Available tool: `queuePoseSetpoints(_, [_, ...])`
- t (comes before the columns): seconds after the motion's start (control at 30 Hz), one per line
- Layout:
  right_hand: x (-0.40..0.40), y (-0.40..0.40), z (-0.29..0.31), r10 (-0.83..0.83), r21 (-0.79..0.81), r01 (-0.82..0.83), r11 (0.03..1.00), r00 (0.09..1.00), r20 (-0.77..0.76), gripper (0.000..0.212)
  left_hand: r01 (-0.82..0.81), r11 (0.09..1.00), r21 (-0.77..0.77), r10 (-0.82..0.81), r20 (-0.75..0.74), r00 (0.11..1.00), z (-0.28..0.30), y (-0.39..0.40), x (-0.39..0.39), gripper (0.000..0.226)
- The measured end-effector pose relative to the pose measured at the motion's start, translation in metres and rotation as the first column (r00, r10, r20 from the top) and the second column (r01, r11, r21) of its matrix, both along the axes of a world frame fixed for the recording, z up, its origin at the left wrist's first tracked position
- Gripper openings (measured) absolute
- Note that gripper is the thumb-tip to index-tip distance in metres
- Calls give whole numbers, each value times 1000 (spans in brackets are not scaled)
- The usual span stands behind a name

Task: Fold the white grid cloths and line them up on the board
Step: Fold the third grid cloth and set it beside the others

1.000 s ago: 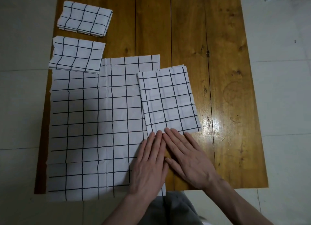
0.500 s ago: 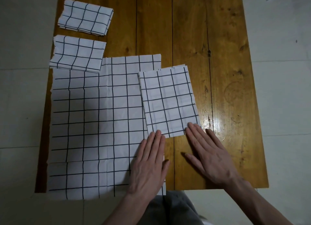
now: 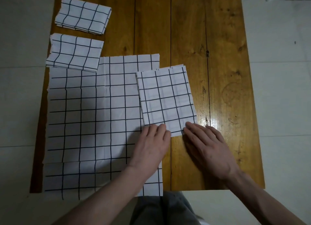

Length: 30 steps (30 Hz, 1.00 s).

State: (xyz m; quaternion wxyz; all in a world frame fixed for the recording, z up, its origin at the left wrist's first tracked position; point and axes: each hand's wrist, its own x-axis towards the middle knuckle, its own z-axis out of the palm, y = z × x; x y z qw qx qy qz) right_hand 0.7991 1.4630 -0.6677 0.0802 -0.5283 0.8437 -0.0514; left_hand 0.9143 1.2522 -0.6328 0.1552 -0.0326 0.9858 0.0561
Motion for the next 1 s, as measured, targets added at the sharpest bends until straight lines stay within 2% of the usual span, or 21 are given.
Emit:
queuePoseSetpoints(0.13, [-13,-10,6,41,-18,-41,999,998,-37,41,254,961,-108,-249,57,967,7,4,-10,47])
queuePoseSetpoints(0.2, [-17,-15,8,57,-37,-60,998,996,-66,37,273,948,-162,-264,73,962,9,4,-13,56])
queuePoseSetpoints(0.27, [-20,-18,8,60,-41,-64,997,994,-94,36,266,951,-159,-265,28,964,3,5,-10,52])
queuePoseSetpoints(0.33, [-21,-21,8,48,-42,-53,998,993,-108,35,228,969,-97,-230,-14,973,2,3,-9,42])
queuePoseSetpoints(0.43, [-21,-20,10,45,-40,-48,998,995,-90,29,118,993,-25,-119,-69,990,0,-2,-5,45])
queuePoseSetpoints(0.6, [-12,-13,22,40,-118,-35,992,998,38,30,-60,990,124,88,-233,968,3,-5,11,39])
queuePoseSetpoints(0.67, [-9,-6,28,52,-158,-38,987,995,82,29,-68,976,209,125,-276,953,5,-11,17,39])
queuePoseSetpoints(0.8, [-6,9,35,50,-274,-8,962,988,146,29,-30,934,357,168,-362,917,6,-23,30,24])
queuePoseSetpoints(0.93, [-12,19,32,-14,-271,71,960,978,208,50,29,929,369,132,-405,905,6,-24,43,24])
queuePoseSetpoints(1.0, [-16,20,27,3,-254,57,966,973,229,47,67,930,361,105,-436,894,4,-24,47,22])
